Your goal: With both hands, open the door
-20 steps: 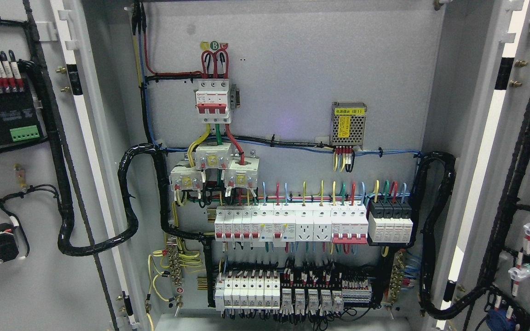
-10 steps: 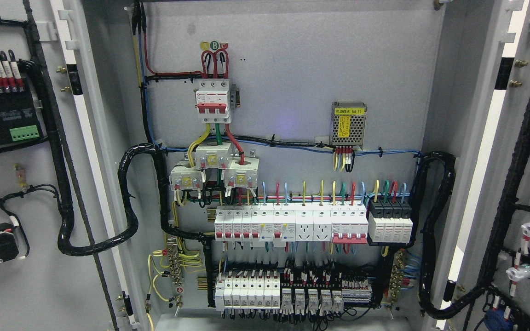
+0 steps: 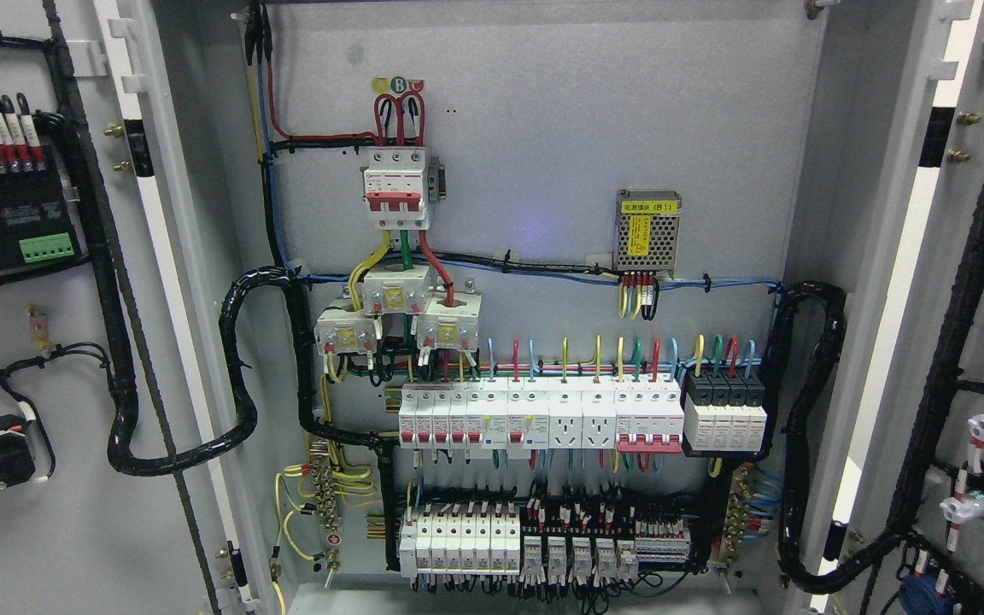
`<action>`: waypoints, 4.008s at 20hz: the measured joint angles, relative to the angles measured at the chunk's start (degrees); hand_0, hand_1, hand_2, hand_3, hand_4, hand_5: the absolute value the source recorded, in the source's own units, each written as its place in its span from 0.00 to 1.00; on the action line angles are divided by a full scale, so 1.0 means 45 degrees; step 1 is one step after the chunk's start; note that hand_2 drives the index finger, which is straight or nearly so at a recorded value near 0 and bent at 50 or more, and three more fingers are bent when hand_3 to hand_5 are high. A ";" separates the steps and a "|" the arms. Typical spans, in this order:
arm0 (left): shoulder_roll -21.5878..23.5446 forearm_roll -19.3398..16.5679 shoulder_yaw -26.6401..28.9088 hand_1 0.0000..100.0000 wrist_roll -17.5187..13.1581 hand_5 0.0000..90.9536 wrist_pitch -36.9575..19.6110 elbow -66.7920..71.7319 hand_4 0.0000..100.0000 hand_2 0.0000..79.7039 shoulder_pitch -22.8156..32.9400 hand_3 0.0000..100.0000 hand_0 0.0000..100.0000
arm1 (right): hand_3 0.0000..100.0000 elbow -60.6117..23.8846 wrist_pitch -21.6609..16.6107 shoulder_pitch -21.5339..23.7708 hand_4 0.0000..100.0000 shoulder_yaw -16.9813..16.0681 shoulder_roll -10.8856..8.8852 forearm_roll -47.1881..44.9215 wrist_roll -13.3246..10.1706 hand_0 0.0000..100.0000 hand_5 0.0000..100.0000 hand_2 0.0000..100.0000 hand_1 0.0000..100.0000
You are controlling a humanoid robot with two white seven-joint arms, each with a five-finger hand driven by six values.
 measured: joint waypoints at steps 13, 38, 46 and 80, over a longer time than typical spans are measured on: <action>-0.0133 -0.0354 -0.0271 0.00 -0.0075 0.00 0.0000 0.4514 0.00 0.00 0.0171 0.00 0.00 | 0.00 0.3202 -0.0076 0.2826 0.00 0.2546 0.0236 0.0294 -0.0089 0.38 0.00 0.00 0.00; -0.1106 -0.0577 0.0069 0.00 -0.0089 0.00 0.2658 1.6680 0.00 0.00 -0.4734 0.00 0.00 | 0.00 1.7420 0.2267 -0.1575 0.00 0.3945 0.2720 0.2950 -0.0395 0.38 0.00 0.00 0.00; -0.1342 -0.0612 0.0100 0.00 -0.0046 0.00 0.5856 1.7873 0.00 0.00 -0.4799 0.00 0.00 | 0.00 2.0219 0.5974 -0.3331 0.00 0.4017 0.3690 0.4528 -0.2832 0.38 0.00 0.00 0.00; -0.1567 -0.1191 0.0129 0.00 -0.0003 0.00 0.8714 1.8423 0.00 0.00 -0.3864 0.00 0.00 | 0.00 2.2738 0.9194 -0.5450 0.00 0.4251 0.5348 0.6752 -0.4152 0.39 0.00 0.00 0.00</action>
